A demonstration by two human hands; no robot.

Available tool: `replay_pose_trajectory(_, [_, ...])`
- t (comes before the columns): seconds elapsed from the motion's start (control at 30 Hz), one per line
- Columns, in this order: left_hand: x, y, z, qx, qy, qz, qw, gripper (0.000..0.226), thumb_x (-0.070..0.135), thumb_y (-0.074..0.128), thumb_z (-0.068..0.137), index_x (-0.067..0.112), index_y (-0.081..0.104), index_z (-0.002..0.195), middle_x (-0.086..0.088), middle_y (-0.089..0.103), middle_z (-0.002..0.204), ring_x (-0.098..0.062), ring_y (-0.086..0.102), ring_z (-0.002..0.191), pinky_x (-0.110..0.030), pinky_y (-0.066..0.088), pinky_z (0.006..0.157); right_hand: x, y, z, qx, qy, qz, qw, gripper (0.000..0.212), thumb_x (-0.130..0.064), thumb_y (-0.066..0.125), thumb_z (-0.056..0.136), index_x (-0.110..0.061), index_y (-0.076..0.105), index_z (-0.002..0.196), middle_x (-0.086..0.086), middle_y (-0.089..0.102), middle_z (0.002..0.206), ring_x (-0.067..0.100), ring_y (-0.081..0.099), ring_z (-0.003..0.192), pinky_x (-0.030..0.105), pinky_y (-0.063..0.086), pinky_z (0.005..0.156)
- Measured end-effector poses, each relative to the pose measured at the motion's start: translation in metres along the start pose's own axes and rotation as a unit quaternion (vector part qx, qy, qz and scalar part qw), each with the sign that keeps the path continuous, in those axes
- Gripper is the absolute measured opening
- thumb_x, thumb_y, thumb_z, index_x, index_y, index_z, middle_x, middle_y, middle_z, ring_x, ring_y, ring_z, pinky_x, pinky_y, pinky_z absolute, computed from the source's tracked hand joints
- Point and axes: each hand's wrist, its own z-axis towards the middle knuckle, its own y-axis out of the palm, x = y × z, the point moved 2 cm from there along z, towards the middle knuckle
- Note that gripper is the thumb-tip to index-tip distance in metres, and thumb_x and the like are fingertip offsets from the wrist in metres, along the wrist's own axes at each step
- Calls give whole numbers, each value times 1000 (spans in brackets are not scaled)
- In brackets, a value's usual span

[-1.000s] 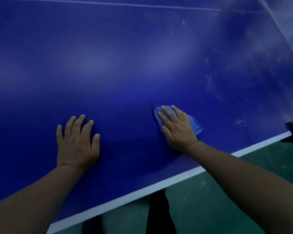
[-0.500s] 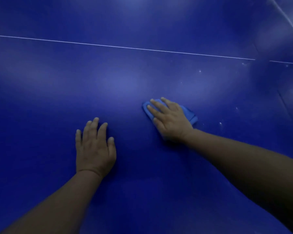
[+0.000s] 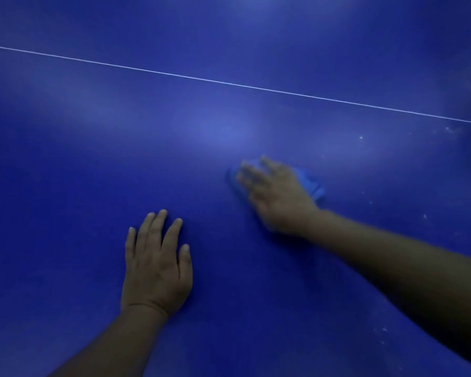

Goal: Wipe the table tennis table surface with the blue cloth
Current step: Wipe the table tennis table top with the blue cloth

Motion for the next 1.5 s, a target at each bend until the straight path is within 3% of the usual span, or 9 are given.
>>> replay_pose_trajectory(0.13, [0,1,1,5,3,3,1000,56,36,33,95,8,51,140,-15,40,153,-31,28,146,-50,6,122,38,-3,28,26,252,-1,967,54,-34,30,98,-16,51,143,6,45,152,47,36,139,62,33,108])
replay_pose_trajectory(0.33, [0,5,4,-19,7,28,999,60,37,32,95,10,45,147,-13,35,158,-29,23,149,-58,7,119,-36,-5,-27,2,-43,11,999,47,-25,46,94,-11,57,137,10,54,145,39,44,133,50,32,108])
replay_pose_trajectory(0.43, [0,6,4,-38,4,39,999,60,38,30,97,10,44,148,-13,32,159,-28,20,150,-57,4,120,70,-7,-38,24,145,-87,985,45,-18,40,93,5,59,127,26,59,133,48,50,118,62,47,96])
replay_pose_trajectory(0.57, [0,7,5,-53,7,40,998,60,37,30,97,10,42,149,-13,29,161,-29,18,151,-55,1,121,97,-15,-52,4,423,-29,906,63,-41,21,97,-11,44,147,10,41,155,49,33,138,58,29,112])
replay_pose_trajectory(0.77, [3,6,5,-62,0,52,997,60,37,31,96,10,42,149,-13,28,161,-31,19,151,-58,2,121,20,20,0,10,98,-5,995,45,-29,37,103,-11,53,141,11,48,150,43,43,135,57,34,109])
replay_pose_trajectory(0.97, [2,6,5,-64,6,50,997,61,37,32,95,9,42,148,-14,28,161,-32,19,151,-57,1,121,110,-8,-36,-27,486,-6,873,58,-40,24,100,-21,35,153,-1,26,163,38,20,147,52,17,116])
replay_pose_trajectory(1.13, [2,6,5,-52,12,54,997,61,37,35,93,7,45,146,-16,32,159,-34,22,149,-61,6,119,1,17,56,26,306,1,952,52,-30,37,95,-15,50,144,5,43,154,43,36,140,57,30,110])
replay_pose_trajectory(1.27, [2,7,6,-44,19,64,997,62,37,36,92,7,46,145,-18,34,158,-35,26,148,-65,14,117,-41,23,163,-26,197,52,979,55,-29,35,98,-21,33,153,-4,22,163,34,12,151,55,11,117])
replay_pose_trajectory(1.5, [1,7,6,-56,17,59,997,62,37,35,92,7,46,145,-16,33,158,-34,23,149,-61,7,119,159,16,72,-56,484,-29,873,56,-26,27,103,-12,21,157,2,15,165,45,4,149,64,8,116])
